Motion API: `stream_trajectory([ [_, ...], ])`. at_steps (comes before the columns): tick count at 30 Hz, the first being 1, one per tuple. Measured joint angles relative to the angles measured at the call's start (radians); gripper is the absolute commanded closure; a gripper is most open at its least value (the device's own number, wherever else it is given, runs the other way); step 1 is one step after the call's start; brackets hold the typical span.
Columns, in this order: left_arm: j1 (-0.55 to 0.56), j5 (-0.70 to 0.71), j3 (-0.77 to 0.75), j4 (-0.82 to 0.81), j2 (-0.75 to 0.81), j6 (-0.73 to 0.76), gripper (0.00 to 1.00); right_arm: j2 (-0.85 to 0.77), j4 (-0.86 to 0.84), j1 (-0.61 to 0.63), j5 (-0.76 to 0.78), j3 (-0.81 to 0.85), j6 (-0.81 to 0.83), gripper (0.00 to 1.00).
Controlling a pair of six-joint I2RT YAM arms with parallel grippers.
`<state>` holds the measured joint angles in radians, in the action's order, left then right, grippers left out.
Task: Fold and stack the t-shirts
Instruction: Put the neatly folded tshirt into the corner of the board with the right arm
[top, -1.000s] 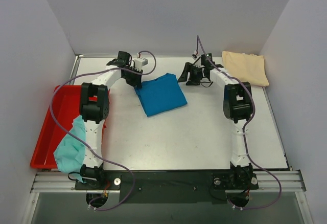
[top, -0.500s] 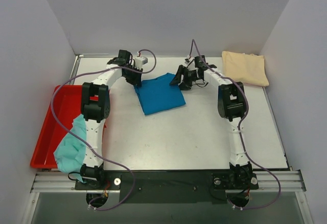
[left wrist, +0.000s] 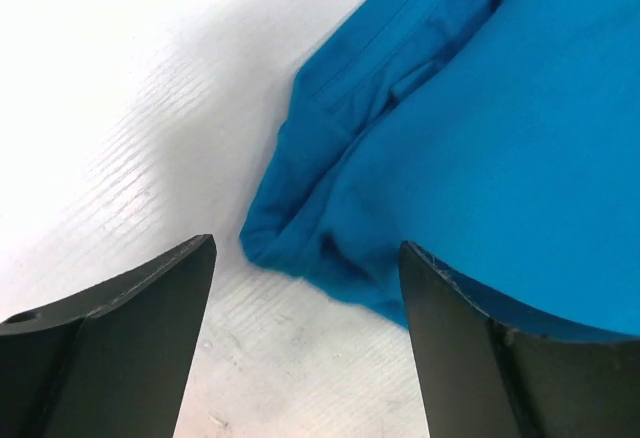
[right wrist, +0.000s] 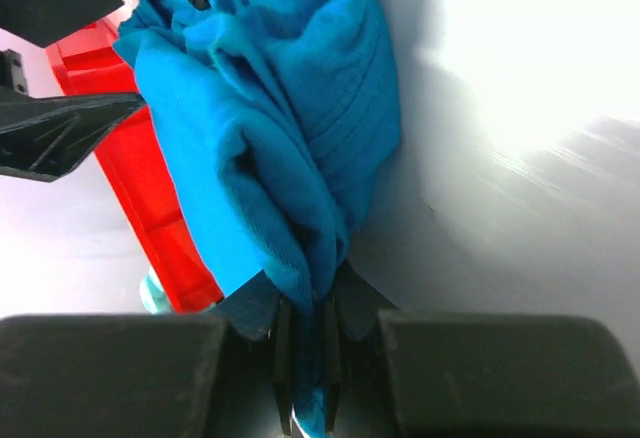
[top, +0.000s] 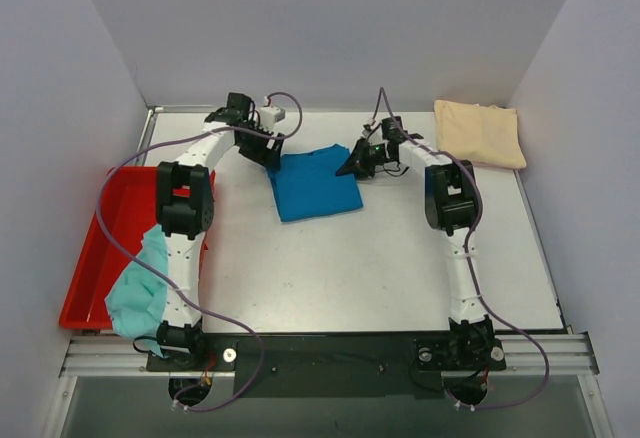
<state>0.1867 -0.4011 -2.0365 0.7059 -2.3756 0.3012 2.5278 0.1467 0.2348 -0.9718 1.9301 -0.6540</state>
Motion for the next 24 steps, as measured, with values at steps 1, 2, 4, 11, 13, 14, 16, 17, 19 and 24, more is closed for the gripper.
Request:
stream_trajectory([
  [1, -0.003, 0.000, -0.005, 0.008, 0.002, -0.001, 0.15, -0.005, 0.014, -0.006, 0.009, 0.000, 0.021, 1.00],
  [2, -0.006, 0.000, -0.006, 0.017, 0.006, 0.002, 0.14, -0.013, 0.037, -0.013, 0.023, 0.000, 0.050, 1.00],
  [4, -0.011, 0.000, -0.006, 0.039, 0.023, 0.010, 0.14, -0.032, 0.104, -0.033, 0.060, 0.006, 0.115, 1.00],
  [11, -0.027, 0.002, 0.066, 0.072, 0.214, 0.064, 0.12, -0.119, 0.371, -0.144, 0.340, 0.113, 0.428, 1.00],
  [13, -0.029, 0.006, 0.092, 0.071, 0.274, 0.083, 0.11, -0.150, 0.409, -0.172, 0.420, 0.127, 0.481, 1.00],
  [14, -0.030, 0.011, 0.103, 0.072, 0.299, 0.093, 0.11, -0.161, 0.423, -0.185, 0.451, 0.138, 0.500, 1.00],
  [16, -0.031, 0.018, 0.125, 0.069, 0.333, 0.109, 0.10, -0.173, 0.447, -0.212, 0.520, 0.168, 0.537, 1.00],
  [17, -0.031, 0.024, 0.136, 0.069, 0.342, 0.116, 0.09, -0.177, 0.455, -0.223, 0.551, 0.183, 0.556, 1.00],
  [19, -0.031, 0.031, 0.166, 0.062, 0.351, 0.129, 0.09, -0.181, 0.471, -0.236, 0.611, 0.213, 0.601, 1.00],
  [24, -0.031, 0.048, 0.253, 0.054, 0.354, 0.142, 0.08, -0.181, 0.497, -0.233, 0.729, 0.306, 0.693, 1.00],
])
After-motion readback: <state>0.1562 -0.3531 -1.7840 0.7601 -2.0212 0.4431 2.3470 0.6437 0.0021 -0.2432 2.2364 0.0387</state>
